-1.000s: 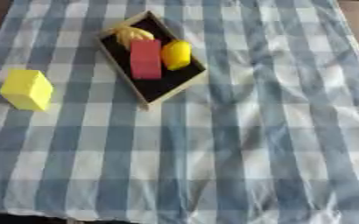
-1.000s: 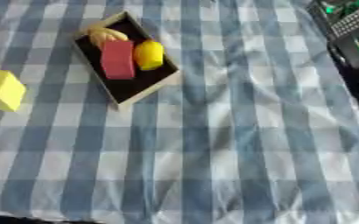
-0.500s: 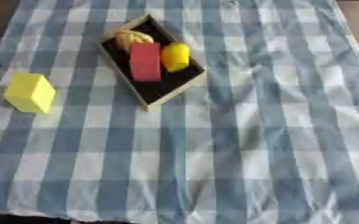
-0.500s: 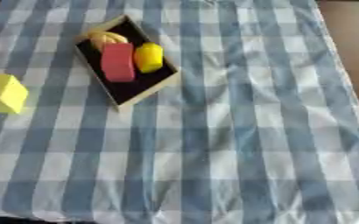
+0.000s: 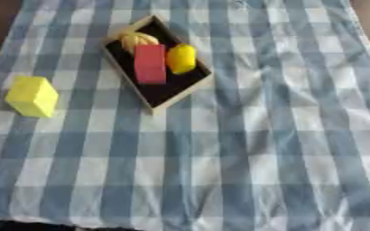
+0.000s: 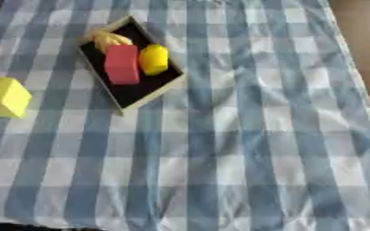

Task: Pick up objects on the table and place them in the box.

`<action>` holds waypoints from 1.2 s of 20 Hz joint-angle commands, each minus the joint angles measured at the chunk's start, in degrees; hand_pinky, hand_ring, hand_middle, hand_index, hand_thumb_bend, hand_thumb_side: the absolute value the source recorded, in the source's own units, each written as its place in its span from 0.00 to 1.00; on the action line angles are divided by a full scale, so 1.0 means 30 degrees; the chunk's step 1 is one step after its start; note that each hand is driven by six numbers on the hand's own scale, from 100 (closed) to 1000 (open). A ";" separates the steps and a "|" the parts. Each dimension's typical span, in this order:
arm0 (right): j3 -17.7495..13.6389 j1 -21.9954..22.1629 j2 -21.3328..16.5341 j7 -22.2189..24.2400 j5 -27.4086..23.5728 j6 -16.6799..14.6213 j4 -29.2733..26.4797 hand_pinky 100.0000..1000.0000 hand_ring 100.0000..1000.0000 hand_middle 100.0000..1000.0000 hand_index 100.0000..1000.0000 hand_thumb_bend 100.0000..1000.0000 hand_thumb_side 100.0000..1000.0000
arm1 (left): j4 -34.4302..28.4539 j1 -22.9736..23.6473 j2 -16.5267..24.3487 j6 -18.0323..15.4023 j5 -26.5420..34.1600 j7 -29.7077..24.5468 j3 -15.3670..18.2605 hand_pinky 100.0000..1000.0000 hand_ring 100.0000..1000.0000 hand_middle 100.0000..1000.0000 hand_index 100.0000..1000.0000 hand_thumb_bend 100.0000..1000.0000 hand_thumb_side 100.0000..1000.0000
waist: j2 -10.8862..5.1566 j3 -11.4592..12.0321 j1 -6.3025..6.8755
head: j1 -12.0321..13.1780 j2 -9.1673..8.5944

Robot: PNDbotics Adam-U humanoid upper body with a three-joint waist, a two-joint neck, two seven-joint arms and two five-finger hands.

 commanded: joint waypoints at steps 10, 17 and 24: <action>-0.0411 0.0231 0.0024 -0.0350 -0.0095 0.0459 -0.0267 0.95 0.89 0.78 0.83 0.00 0.47 | 0.4245 -0.1791 -0.1381 -0.0892 -0.1199 0.0049 -0.0576 0.95 0.93 0.88 0.92 0.60 0.00 | -0.0691 -0.0076 0.0198 | 0.0282 0.0079; -0.0454 0.0270 0.0272 -0.0667 -0.0156 0.0601 -0.0060 0.95 0.89 0.77 0.80 0.00 0.47 | 0.6400 -0.3051 -0.2769 -0.1947 -0.1867 -0.0333 -0.0969 0.95 0.93 0.88 0.92 0.63 0.00 | -0.0667 -0.0129 0.0217 | 0.0342 0.0079; -0.0332 0.0302 0.0426 -0.0458 -0.0138 0.0594 0.0092 0.95 0.89 0.77 0.79 0.00 0.47 | 0.8227 -0.4033 -0.4292 -0.2444 -0.2826 0.0514 -0.0883 0.93 0.92 0.87 0.92 0.64 0.00 | -0.0636 -0.0201 0.0253 | 0.0421 0.0079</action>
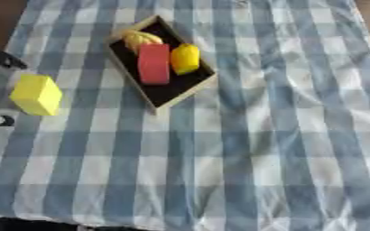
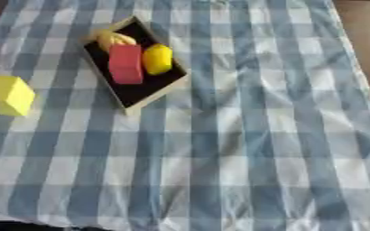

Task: Pick up objects on the table and place them in the box.

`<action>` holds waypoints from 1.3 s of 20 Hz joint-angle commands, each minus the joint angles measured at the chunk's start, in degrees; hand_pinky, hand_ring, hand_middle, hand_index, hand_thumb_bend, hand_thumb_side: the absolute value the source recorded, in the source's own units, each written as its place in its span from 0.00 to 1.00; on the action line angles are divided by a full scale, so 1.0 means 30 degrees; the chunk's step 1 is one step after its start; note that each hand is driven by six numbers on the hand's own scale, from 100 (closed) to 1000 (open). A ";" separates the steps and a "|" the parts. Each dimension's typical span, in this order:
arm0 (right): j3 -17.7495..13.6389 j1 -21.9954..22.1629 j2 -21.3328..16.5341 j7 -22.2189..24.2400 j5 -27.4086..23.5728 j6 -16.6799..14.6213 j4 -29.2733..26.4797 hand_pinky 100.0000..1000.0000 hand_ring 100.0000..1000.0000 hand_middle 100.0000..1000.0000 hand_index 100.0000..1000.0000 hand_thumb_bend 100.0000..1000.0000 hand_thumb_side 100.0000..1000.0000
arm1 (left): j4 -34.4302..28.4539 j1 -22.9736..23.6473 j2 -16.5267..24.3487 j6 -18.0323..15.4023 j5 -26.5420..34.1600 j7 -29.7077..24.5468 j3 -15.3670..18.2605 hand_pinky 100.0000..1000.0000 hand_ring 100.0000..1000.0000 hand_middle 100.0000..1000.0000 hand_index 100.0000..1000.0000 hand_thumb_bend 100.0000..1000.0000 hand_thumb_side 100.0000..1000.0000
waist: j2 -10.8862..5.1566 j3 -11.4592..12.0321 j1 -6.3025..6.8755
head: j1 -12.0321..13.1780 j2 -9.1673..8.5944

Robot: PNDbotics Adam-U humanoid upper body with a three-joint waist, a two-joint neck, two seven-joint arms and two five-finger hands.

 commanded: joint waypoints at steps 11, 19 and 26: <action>-0.0096 0.0031 -0.0255 0.0273 -0.0115 0.0085 0.0293 0.95 0.89 0.77 0.80 0.00 0.48 | 0.0855 -0.0853 -0.0616 0.0212 -0.1649 0.2024 0.0356 0.72 0.65 0.48 0.58 0.44 0.00 | -0.0570 -0.0132 0.0395 | 0.0096 0.0079; -0.0246 0.0234 -0.0446 0.0168 -0.0109 0.0034 0.0276 0.95 0.88 0.77 0.79 0.00 0.48 | -0.3010 -0.1760 -0.0679 0.0641 -0.0941 0.2710 0.0697 0.68 0.57 0.42 0.50 0.31 0.00 | -0.0636 -0.0111 0.0400 | -0.0059 0.0079; -0.0144 0.0077 -0.0314 0.0203 -0.0261 0.0020 0.0249 0.95 0.88 0.77 0.79 0.00 0.48 | -0.4602 -0.5100 -0.3174 0.1224 0.0422 0.1504 0.0464 0.69 0.57 0.42 0.50 0.28 0.00 | -0.0800 -0.0283 0.0461 | -0.0316 0.0079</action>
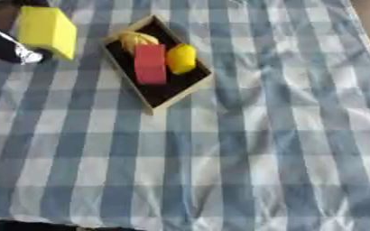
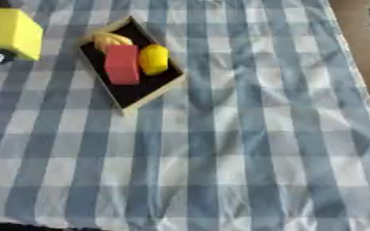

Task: Pick up objects on the table and place them in the box.

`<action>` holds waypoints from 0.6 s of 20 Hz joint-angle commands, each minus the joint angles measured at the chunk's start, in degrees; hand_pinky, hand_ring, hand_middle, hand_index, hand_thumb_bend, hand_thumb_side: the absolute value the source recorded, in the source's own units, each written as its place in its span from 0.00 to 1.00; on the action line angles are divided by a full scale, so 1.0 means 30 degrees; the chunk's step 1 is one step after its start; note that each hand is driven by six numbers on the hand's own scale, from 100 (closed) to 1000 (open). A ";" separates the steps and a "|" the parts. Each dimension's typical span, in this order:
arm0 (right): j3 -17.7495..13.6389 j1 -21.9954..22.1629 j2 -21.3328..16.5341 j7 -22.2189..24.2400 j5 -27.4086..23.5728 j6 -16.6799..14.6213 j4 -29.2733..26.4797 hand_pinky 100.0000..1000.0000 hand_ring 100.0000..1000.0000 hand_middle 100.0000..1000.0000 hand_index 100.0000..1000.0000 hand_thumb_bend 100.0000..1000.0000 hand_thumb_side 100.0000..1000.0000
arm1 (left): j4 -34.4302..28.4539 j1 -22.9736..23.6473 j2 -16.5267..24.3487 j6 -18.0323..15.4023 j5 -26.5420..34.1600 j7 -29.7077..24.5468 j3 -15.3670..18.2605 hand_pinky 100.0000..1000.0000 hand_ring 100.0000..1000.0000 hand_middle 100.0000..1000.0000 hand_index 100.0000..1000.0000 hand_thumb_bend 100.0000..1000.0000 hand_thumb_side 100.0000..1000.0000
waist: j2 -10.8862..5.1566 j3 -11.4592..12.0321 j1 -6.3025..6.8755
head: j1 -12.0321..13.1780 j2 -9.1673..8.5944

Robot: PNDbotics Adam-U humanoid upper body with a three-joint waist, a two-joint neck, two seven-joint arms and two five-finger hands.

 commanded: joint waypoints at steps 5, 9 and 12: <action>-0.0051 -0.0457 -0.0256 0.0245 -0.0062 -0.0029 -0.0141 0.95 0.88 0.77 0.79 0.00 0.47 | 0.1550 -0.2114 -0.2649 0.0411 -0.0266 -0.0312 0.0051 0.69 0.57 0.42 0.51 0.25 0.00 | -0.0744 -0.0438 0.0294 | 0.0170 0.0079; 0.0019 -0.0639 -0.0103 0.0384 -0.0039 -0.0037 -0.0079 0.95 0.88 0.77 0.79 0.00 0.48 | 0.3337 -0.2798 -0.3985 0.0603 -0.0575 -0.0332 0.0135 0.69 0.58 0.44 0.52 0.24 0.00 | -0.0681 -0.0673 0.0335 | 0.0305 0.0006; 0.0065 -0.0757 0.0000 0.0504 -0.0033 -0.0062 0.0016 0.95 0.88 0.77 0.79 0.00 0.47 | 0.4716 -0.3211 -0.4657 0.0898 -0.0853 -0.0697 0.0160 0.70 0.59 0.45 0.53 0.26 0.00 | -0.0645 -0.0804 0.0397 | 0.0383 -0.0044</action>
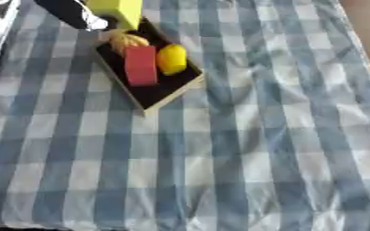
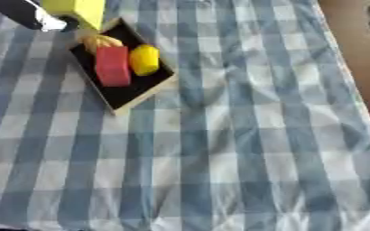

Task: Pick up objects on the table and place them in the box.

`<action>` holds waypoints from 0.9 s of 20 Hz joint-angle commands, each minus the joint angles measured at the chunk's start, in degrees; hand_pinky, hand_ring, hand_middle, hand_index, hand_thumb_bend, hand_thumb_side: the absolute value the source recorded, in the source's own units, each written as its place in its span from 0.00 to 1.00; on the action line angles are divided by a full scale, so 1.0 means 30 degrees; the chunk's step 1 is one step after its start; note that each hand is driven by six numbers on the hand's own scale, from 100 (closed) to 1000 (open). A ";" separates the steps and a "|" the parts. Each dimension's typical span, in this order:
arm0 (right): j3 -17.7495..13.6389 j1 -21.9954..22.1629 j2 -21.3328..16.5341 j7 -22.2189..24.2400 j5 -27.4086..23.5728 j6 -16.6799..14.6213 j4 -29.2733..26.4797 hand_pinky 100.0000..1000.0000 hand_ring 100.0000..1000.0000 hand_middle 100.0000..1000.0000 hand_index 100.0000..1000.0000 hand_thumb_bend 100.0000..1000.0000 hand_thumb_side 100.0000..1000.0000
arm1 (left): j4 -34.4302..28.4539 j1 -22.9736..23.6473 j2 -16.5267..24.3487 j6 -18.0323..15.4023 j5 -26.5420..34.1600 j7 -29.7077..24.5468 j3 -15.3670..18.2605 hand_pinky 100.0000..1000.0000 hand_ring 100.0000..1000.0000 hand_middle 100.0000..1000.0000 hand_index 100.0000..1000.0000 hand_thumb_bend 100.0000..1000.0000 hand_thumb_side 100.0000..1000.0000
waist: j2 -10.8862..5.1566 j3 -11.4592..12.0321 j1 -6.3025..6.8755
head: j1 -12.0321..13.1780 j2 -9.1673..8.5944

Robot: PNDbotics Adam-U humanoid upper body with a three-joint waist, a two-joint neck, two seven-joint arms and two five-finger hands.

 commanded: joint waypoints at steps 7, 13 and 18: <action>-0.0050 -0.0419 -0.0202 0.0357 -0.0038 -0.0166 0.0158 0.96 0.88 0.77 0.79 0.00 0.47 | 0.2519 -0.1002 -0.0827 0.0361 -0.1717 -0.0754 0.0217 0.71 0.60 0.46 0.54 0.29 0.00 | -0.0636 -0.0156 0.0392 | 0.0137 -0.0047; 0.0155 -0.0445 -0.0050 0.0654 -0.0003 -0.0236 0.0278 0.96 0.89 0.77 0.79 0.00 0.48 | 0.3947 -0.1064 -0.1261 0.0608 -0.2758 -0.0808 0.0497 0.72 0.63 0.49 0.58 0.29 0.00 | -0.0580 -0.0276 0.0442 | 0.0222 -0.0125; 0.0182 -0.0395 -0.0043 0.0771 0.0157 -0.0287 0.0345 0.96 0.89 0.77 0.79 0.00 0.47 | 0.4921 -0.1035 -0.1638 0.0606 -0.2935 -0.0350 0.0957 0.73 0.64 0.51 0.59 0.26 0.00 | -0.0512 -0.0328 0.0431 | 0.0225 -0.0123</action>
